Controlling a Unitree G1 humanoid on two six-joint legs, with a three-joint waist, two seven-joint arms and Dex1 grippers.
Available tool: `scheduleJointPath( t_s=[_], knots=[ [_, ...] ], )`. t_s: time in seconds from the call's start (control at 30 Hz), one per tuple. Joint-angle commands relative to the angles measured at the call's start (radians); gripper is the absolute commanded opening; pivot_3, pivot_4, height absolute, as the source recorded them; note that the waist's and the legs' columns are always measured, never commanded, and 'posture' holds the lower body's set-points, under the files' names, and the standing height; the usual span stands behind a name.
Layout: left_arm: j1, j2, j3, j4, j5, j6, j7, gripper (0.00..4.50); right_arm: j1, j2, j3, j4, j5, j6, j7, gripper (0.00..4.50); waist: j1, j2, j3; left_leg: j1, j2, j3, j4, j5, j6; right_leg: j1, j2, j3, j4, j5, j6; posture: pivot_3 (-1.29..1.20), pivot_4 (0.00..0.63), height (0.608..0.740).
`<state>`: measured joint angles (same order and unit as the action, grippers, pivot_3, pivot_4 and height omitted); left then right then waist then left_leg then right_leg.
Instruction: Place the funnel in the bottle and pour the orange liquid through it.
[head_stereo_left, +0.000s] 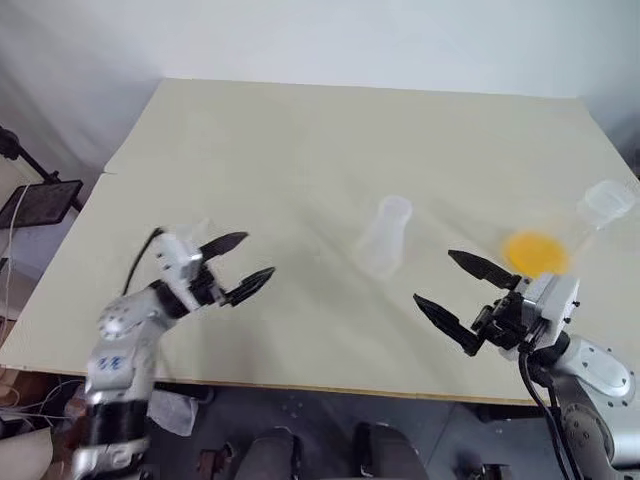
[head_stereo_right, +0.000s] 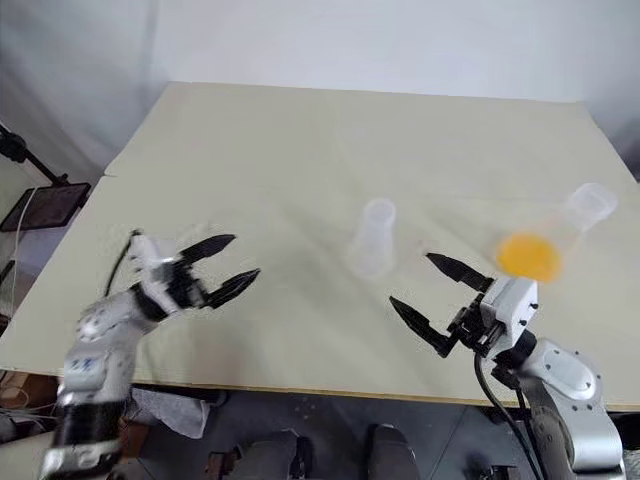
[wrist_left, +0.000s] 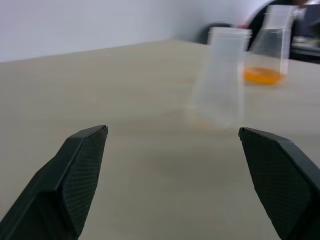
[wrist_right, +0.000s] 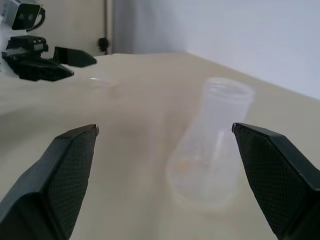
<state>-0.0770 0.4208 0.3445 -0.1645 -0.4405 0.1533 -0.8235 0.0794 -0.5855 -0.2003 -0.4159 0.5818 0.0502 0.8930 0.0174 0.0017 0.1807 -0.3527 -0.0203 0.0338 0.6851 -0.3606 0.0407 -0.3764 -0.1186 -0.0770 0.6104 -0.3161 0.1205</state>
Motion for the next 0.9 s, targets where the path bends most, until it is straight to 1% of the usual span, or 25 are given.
scheduleJointPath(
  t_s=[0.03, 0.07, 0.13, 0.2, 0.3, 0.37, 0.47, 0.53, 0.73, 0.83, 0.9],
  knots=[
    [0.195, 0.02, 0.186, -0.077, -0.028, -0.041, 0.06, 4.46, -0.026, -0.04, 0.008, 0.031, 0.024, -0.002, 0.101, 4.5, -0.006, 0.0, 0.0, 0.0, 0.0, 0.0, -0.001, 0.0, 0.0, 0.0, 0.0, 0.0, 0.0, 0.0, 0.0, 0.0, 0.15, 0.74],
    [0.257, 0.015, 0.247, -0.072, -0.042, -0.046, 0.078, 4.46, -0.032, -0.049, 0.009, 0.05, 0.021, -0.011, 0.127, 4.5, -0.009, 0.0, 0.0, 0.0, 0.0, 0.0, -0.001, -0.001, -0.001, 0.0, 0.0, 0.0, 0.0, 0.0, 0.0, 0.0, 0.15, 0.74],
    [0.33, 0.009, 0.317, -0.066, -0.075, -0.044, 0.105, 4.46, -0.04, -0.059, 0.007, 0.073, 0.016, -0.028, 0.16, 4.5, -0.01, -0.001, 0.0, 0.0, 0.001, 0.0, -0.002, -0.001, -0.001, 0.0, 0.0, -0.001, -0.001, 0.0, -0.001, 0.0, 0.15, 0.74],
    [0.378, 0.009, 0.367, -0.062, -0.095, -0.048, 0.122, 4.46, -0.051, -0.065, 0.006, 0.088, 0.012, -0.038, 0.184, 4.5, 0.001, -0.001, 0.0, 0.0, 0.001, -0.001, -0.001, -0.001, 0.0, 0.001, 0.0, -0.001, -0.005, -0.001, -0.001, 0.0, 0.15, 0.74],
    [0.409, 0.014, 0.406, -0.052, -0.114, -0.044, 0.146, 4.46, -0.071, -0.067, 0.009, 0.101, 0.006, -0.044, 0.208, 4.5, 0.008, -0.001, 0.0, 0.0, 0.0, -0.001, -0.001, -0.001, 0.0, 0.002, -0.002, 0.0, -0.008, -0.001, -0.002, 0.0, 0.15, 0.74],
    [0.409, 0.022, 0.404, -0.053, -0.12, -0.036, 0.154, 4.46, -0.08, -0.065, 0.013, 0.107, 0.004, -0.044, 0.214, 4.5, 0.008, -0.001, 0.0, 0.0, 0.0, -0.001, -0.001, -0.002, -0.001, 0.002, -0.002, 0.0, -0.008, -0.001, -0.003, 0.0, 0.15, 0.74],
    [0.384, 0.048, 0.36, -0.071, -0.125, 0.0, 0.151, 4.46, -0.085, -0.061, 0.016, 0.115, -0.003, -0.048, 0.22, 4.5, 0.004, 0.0, 0.0, 0.0, 0.0, -0.001, -0.002, -0.002, -0.002, 0.001, -0.002, 0.0, -0.007, -0.002, -0.003, 0.0, 0.15, 0.74],
    [0.329, 0.073, 0.316, -0.075, -0.113, 0.038, 0.178, 4.46, -0.084, -0.061, 0.016, 0.116, -0.007, -0.05, 0.221, 4.5, 0.005, 0.0, 0.0, 0.0, 0.0, -0.001, -0.002, -0.002, -0.002, 0.001, -0.002, 0.0, -0.007, -0.002, -0.003, 0.0, 0.15, 0.74],
    [0.084, 0.151, 0.122, -0.01, -0.021, 0.17, 0.272, 4.46, -0.077, -0.058, 0.017, 0.116, -0.021, -0.054, 0.211, 4.5, 0.003, 0.0, 0.0, 0.001, 0.0, 0.0, -0.002, -0.002, -0.002, 0.0, -0.001, -0.001, -0.003, -0.001, -0.003, 0.0, 0.15, 0.74],
    [-0.05, 0.153, 0.023, 0.039, 0.025, 0.226, 0.311, 4.46, -0.075, -0.053, 0.015, 0.109, -0.028, -0.056, 0.195, 4.5, 0.003, 0.0, 0.0, 0.001, 0.0, 0.0, -0.002, -0.002, -0.002, 0.0, 0.0, -0.001, 0.001, -0.001, -0.002, 0.0, 0.15, 0.74],
    [-0.118, 0.146, -0.021, 0.094, 0.066, 0.238, 0.346, 4.46, -0.069, -0.048, 0.013, 0.098, -0.027, -0.052, 0.181, 4.5, 0.001, 0.0, 0.0, 0.001, 0.0, 0.0, -0.002, -0.002, -0.002, -0.001, 0.001, -0.001, 0.002, -0.001, -0.002, 0.0, 0.15, 0.74]
  ],
)
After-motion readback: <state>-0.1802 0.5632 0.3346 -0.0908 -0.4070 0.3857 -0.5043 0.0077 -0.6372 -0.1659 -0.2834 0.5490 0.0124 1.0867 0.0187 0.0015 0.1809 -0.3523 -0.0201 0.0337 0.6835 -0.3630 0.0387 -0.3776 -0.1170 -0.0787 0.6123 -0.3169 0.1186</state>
